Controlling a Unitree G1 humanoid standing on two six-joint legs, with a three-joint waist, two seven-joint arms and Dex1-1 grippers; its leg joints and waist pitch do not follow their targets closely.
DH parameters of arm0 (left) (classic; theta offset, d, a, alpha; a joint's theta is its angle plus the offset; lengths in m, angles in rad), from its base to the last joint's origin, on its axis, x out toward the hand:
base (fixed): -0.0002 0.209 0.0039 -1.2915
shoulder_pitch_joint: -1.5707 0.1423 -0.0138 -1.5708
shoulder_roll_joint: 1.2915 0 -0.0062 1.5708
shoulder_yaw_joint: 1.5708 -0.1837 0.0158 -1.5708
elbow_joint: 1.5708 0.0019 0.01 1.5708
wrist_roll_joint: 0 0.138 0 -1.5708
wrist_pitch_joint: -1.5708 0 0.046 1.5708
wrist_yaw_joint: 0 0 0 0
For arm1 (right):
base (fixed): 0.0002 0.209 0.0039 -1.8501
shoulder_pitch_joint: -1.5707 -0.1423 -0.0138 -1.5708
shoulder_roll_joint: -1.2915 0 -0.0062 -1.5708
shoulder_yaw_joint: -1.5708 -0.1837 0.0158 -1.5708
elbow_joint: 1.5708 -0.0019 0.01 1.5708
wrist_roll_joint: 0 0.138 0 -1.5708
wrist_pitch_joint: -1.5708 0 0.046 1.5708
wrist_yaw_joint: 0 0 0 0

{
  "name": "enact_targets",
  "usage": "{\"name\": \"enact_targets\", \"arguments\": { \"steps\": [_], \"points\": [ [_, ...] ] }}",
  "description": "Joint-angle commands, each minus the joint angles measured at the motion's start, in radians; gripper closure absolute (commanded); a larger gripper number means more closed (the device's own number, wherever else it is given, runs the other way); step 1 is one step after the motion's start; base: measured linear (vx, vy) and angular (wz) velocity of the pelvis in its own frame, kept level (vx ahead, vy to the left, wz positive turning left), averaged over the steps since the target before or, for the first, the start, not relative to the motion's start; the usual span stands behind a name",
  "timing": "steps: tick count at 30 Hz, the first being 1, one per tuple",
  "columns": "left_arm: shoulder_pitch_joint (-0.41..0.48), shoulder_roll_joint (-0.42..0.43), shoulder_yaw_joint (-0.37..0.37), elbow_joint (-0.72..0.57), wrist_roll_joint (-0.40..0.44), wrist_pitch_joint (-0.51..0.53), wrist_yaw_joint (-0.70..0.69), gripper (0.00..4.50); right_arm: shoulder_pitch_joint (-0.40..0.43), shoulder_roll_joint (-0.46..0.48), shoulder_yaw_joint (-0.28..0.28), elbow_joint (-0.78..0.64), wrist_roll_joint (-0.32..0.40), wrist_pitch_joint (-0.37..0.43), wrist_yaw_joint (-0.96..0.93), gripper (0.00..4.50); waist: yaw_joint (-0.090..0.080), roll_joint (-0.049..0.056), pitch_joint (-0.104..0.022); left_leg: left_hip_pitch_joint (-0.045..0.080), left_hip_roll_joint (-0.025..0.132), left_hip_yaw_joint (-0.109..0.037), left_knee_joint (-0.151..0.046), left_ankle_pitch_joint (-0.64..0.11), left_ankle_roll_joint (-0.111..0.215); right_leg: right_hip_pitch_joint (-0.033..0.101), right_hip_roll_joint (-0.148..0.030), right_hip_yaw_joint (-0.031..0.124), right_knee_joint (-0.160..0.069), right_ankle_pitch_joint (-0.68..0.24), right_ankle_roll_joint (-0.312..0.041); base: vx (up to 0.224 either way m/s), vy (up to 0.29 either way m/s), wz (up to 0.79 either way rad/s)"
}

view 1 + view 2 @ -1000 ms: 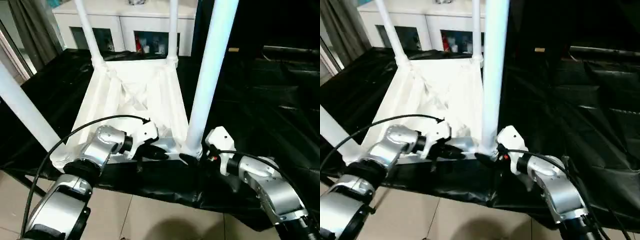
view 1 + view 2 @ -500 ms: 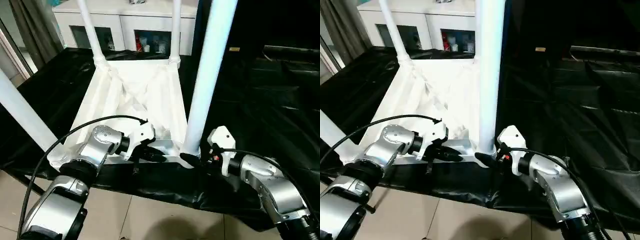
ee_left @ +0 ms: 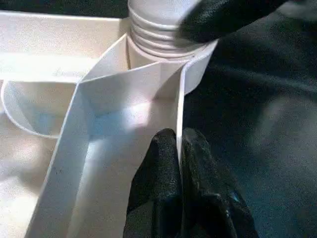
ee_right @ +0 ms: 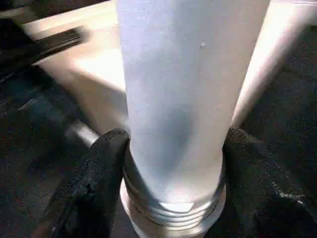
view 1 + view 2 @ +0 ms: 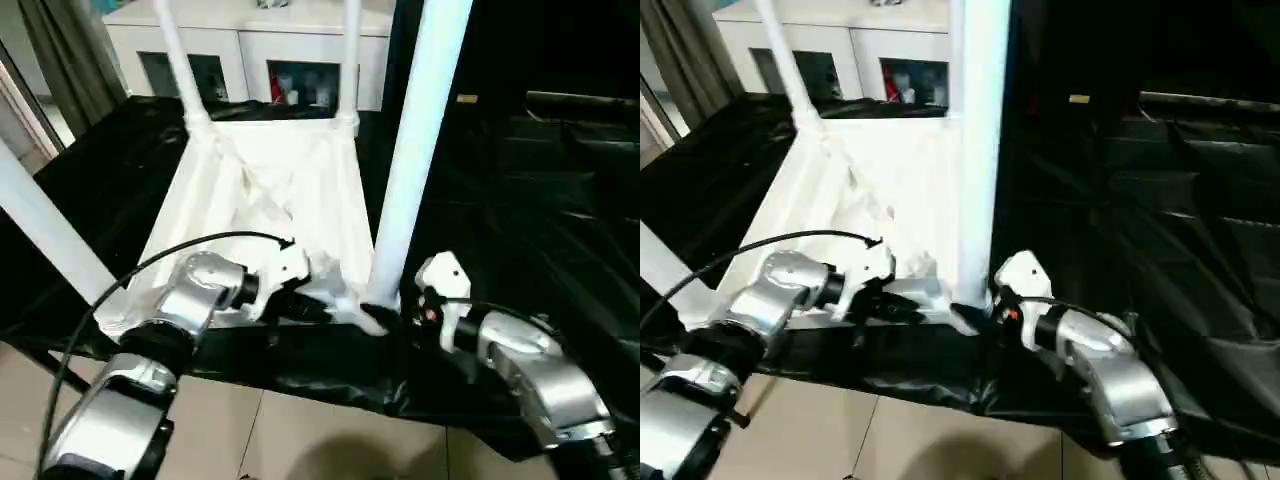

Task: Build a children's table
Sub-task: Rotate leg to tighten

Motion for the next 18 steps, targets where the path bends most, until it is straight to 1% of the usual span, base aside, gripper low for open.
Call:
{"name": "enact_targets", "arguments": {
  "steps": [1,2,3,4,5,6,7,8,10,12,13,14,15,16,17,18],
  "points": [
    [-0.043,-0.073,0.047,0.019,-0.025,0.006,0.142,4.50,-0.002,0.078,0.042,0.076,-0.015,0.043,-0.097,1.86,0.002,-0.025,-0.047,-0.003,0.016,-0.007,-0.071,-0.257,0.034,0.040,-0.060,0.034,-0.110,-0.561,-0.099,0.000,0.000,0.00],
    [-0.059,-0.100,0.047,0.035,-0.013,0.030,0.204,4.50,-0.019,0.113,0.027,0.098,-0.028,0.048,-0.169,1.86,-0.004,-0.023,-0.046,-0.002,0.013,-0.006,-0.070,-0.263,0.031,0.034,-0.058,0.033,-0.114,-0.585,-0.089,0.000,0.000,0.00],
    [-0.074,-0.134,0.052,0.046,-0.012,0.052,0.254,4.50,-0.040,0.154,0.003,0.125,-0.031,0.057,-0.244,1.86,-0.005,-0.022,-0.046,0.000,0.013,-0.007,-0.069,-0.266,0.025,0.034,-0.059,0.031,-0.115,-0.596,-0.087,0.000,0.000,0.00],
    [-0.084,-0.158,0.057,0.052,-0.017,0.066,0.282,4.50,-0.054,0.179,-0.010,0.141,-0.027,0.070,-0.278,1.86,-0.008,-0.022,-0.047,0.000,0.011,-0.009,-0.069,-0.272,0.023,0.034,-0.059,0.029,-0.118,-0.608,-0.080,0.000,0.000,0.00],
    [-0.093,-0.187,0.057,0.057,-0.017,0.079,0.309,4.50,-0.075,0.202,-0.013,0.167,-0.038,0.062,-0.320,1.86,-0.008,-0.021,-0.048,0.001,0.013,-0.011,-0.071,-0.274,0.025,0.035,-0.059,0.028,-0.119,-0.601,-0.080,0.000,0.000,0.00],
    [-0.093,-0.187,0.057,0.057,-0.017,0.079,0.309,4.50,-0.075,0.202,-0.013,0.167,-0.038,0.062,-0.320,1.86,-0.011,-0.021,-0.050,-0.004,0.015,-0.012,-0.074,-0.264,0.031,0.040,-0.058,0.029,-0.115,-0.559,-0.087,0.000,0.000,0.00],
    [-0.097,-0.209,0.051,0.060,-0.015,0.086,0.323,4.50,-0.095,0.220,-0.008,0.190,-0.046,0.053,-0.338,1.86,-0.011,-0.018,-0.051,-0.007,0.017,-0.012,-0.078,-0.256,0.040,0.044,-0.057,0.028,-0.114,-0.518,-0.094,0.000,0.000,0.00],
    [-0.101,-0.225,0.046,0.066,-0.007,0.085,0.345,4.50,-0.115,0.237,-0.007,0.212,-0.060,0.043,-0.353,1.87,-0.011,-0.017,-0.052,-0.006,0.017,-0.010,-0.078,-0.253,0.046,0.044,-0.057,0.029,-0.113,-0.492,-0.105,0.000,0.000,0.00],
    [-0.103,-0.232,0.040,0.074,0.007,0.078,0.371,4.50,-0.133,0.248,-0.004,0.232,-0.077,0.030,-0.357,1.87,-0.012,-0.018,-0.055,-0.008,0.017,-0.010,-0.077,-0.238,0.052,0.047,-0.057,0.032,-0.108,-0.445,-0.121,0.000,0.000,0.00],
    [-0.103,-0.229,0.039,0.080,0.013,0.070,0.376,4.50,-0.137,0.249,-0.007,0.237,-0.079,0.029,-0.358,1.87,-0.009,-0.019,-0.057,-0.007,0.018,-0.008,-0.076,-0.218,0.060,0.048,-0.057,0.035,-0.103,-0.392,-0.139,0.000,0.000,0.00],
    [-0.103,-0.220,0.040,0.082,0.014,0.067,0.371,4.50,-0.135,0.245,-0.008,0.228,-0.069,0.023,-0.337,1.87,-0.008,-0.020,-0.057,-0.008,0.018,-0.006,-0.075,-0.212,0.066,0.050,-0.058,0.036,-0.101,-0.374,-0.149,0.000,0.000,0.00],
    [-0.105,-0.217,0.043,0.089,0.017,0.064,0.373,4.50,-0.136,0.248,-0.013,0.225,-0.067,0.017,-0.329,1.87,-0.008,-0.020,-0.057,-0.008,0.018,-0.005,-0.074,-0.213,0.069,0.051,-0.058,0.036,-0.101,-0.375,-0.152,0.000,0.000,0.00],
    [-0.105,-0.210,0.048,0.090,0.014,0.060,0.356,4.50,-0.131,0.247,-0.023,0.212,-0.051,0.014,-0.308,1.52,-0.008,-0.024,-0.058,-0.007,0.018,-0.004,-0.074,-0.211,0.071,0.051,-0.058,0.036,-0.101,-0.376,-0.153,0.000,0.000,0.00],
    [-0.105,-0.202,0.051,0.088,0.011,0.058,0.347,4.50,-0.127,0.240,-0.026,0.196,-0.035,0.017,-0.282,1.52,-0.006,-0.023,-0.058,-0.006,0.017,-0.003,-0.073,-0.208,0.076,0.050,-0.059,0.036,-0.102,-0.378,-0.156,0.000,0.000,0.00],
    [-0.103,-0.193,0.055,0.084,0.007,0.045,0.338,4.50,-0.122,0.227,-0.024,0.178,-0.027,0.023,-0.264,1.17,-0.005,-0.024,-0.057,-0.007,0.017,-0.004,-0.074,-0.208,0.082,0.051,-0.059,0.036,-0.103,-0.388,-0.154,0.000,0.000,0.00],
    [-0.103,-0.193,0.055,0.084,0.007,0.045,0.338,4.50,-0.122,0.227,-0.024,0.178,-0.027,0.023,-0.264,1.15,-0.005,-0.024,-0.057,-0.009,0.017,-0.004,-0.074,-0.205,0.083,0.053,-0.059,0.035,-0.103,-0.392,-0.151,0.000,0.000,0.00]
  ]
}}
